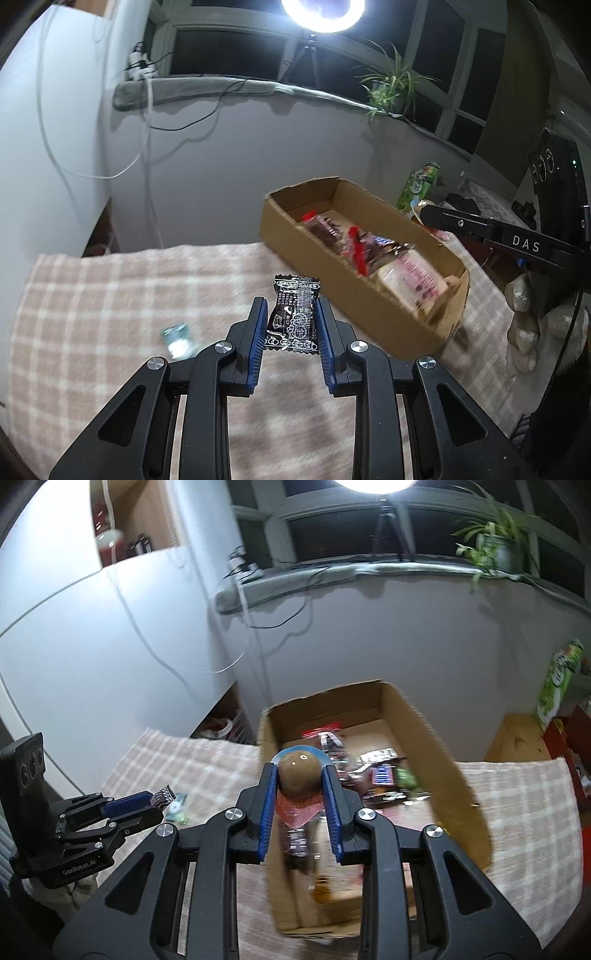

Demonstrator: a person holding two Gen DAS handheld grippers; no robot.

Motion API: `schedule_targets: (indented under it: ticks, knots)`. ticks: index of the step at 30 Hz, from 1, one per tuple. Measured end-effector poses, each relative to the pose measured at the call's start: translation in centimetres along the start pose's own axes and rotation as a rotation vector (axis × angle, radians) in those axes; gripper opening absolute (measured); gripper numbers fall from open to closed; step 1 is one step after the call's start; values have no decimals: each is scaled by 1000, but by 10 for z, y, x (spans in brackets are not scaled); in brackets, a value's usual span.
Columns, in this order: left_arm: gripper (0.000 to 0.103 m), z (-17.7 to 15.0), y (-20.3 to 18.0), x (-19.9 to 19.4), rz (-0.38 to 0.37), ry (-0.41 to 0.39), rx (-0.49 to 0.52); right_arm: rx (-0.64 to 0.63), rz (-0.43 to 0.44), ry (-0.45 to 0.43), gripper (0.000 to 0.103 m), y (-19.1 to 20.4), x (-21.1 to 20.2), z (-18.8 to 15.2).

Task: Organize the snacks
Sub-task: 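Carry the black candy and brown ball candy over the box with both tools, then open both tools over the box to drop the black and brown candies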

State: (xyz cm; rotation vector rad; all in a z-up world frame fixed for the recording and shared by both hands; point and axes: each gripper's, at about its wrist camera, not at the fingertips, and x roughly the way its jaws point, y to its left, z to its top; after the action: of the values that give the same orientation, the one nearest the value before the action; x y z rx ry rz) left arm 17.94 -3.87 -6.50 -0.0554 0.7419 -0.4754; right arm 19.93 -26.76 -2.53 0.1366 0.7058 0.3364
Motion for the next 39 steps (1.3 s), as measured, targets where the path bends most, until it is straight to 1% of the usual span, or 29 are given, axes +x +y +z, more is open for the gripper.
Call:
schedule_targets:
  ticks: [6,12,18,24,35,37,38,39]
  knots:
    - [25,14,-20,14,-28,-1,30,50,-27,-2,26,-26,-2,1]
    - [25,32,-47,28,-64,-27,70,92,-64,-4,26,-47,-1,2]
    - [25,43,-63,50,-85,-4,88,128,-99,5,26,-64,6,3]
    - [25,46,-67,69,-69,25,88,145,-116,27,26,-74,13,3]
    - [25,44,-73,76,-64,53,92,142,-136,53,27,-77,21,1]
    - [27,44,-74,76,-69,55,97,145,-137,53,30,-76,21,1]
    - [31,45,-74,76,-63,56,98,145,-138,53,33,-76,21,1]
    - [31,44,-74,76,-61,57,98,145,-142,50,44,-76,20,1]
